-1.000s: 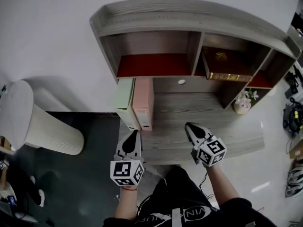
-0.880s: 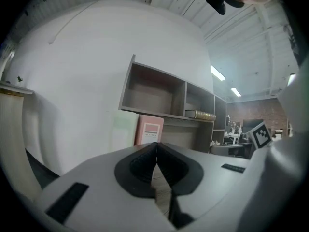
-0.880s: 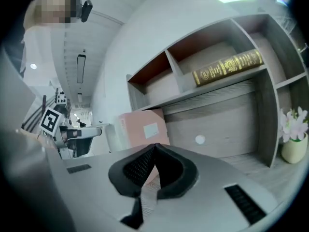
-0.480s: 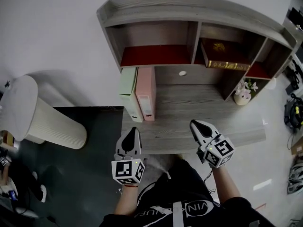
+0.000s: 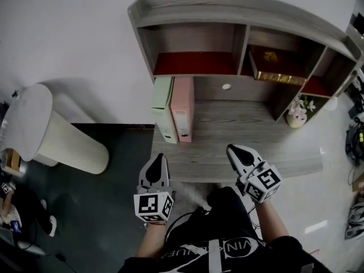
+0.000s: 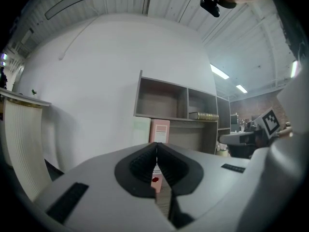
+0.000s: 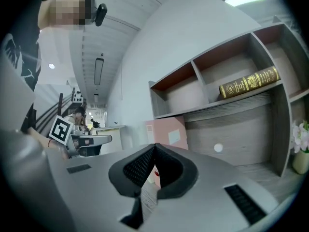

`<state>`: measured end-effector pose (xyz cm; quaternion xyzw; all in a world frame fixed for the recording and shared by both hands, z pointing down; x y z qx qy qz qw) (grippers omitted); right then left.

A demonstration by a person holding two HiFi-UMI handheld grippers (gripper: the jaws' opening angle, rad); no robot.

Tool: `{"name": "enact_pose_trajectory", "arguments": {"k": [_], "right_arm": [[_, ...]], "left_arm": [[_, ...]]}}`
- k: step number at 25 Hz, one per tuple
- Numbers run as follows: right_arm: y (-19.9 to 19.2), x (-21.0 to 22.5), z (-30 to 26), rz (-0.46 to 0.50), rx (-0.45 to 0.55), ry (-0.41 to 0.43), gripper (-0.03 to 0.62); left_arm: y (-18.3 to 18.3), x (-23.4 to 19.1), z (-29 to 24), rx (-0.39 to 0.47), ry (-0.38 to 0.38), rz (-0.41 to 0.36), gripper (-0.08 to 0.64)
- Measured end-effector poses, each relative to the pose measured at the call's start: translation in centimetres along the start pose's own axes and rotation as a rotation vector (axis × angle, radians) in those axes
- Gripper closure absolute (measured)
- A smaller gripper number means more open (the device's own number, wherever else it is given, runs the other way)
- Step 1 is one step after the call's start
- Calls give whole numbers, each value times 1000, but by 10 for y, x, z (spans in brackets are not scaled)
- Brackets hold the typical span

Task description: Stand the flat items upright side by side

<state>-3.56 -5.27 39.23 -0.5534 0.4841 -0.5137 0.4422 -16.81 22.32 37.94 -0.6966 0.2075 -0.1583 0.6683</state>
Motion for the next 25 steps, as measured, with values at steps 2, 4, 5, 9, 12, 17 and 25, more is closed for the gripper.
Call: {"name": "enact_pose_trajectory", "arguments": {"k": [2,4,5,9,12,17,25], "right_arm": [[-1,-1,-2,3,-3,9,583],[-1,-2,-4,4,-5,19,583],[-2,-3,-5,3,-7,24,583],[-4,-5,-7,5,-14,39,583],[-3,-7,-8,9,-17,50,583],[-1,-8,-10,19,-18,61,583],[0,-11,-10,28,-21,69,583]], "left_arm": [[1,0,0,6,4,-3,555],[1,0,0,9,7,-7,555],[1,0,0,10,7,-9,555],[1,0,0,16,9,-11,555],[2,-1,0,20,13,-7,555],[4,-2,-1,32,21,-3,555],[6,-3,-1,51,31,-6,555]]}}
Point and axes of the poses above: the fingertips, and each gripper's own axes: z backward along the fingers, x to its right, y out of its top, the point moved 10 cm from there along z, backward along the fingers, and after that the axes turned 11 degrees about -y, right-handed, at the moved point
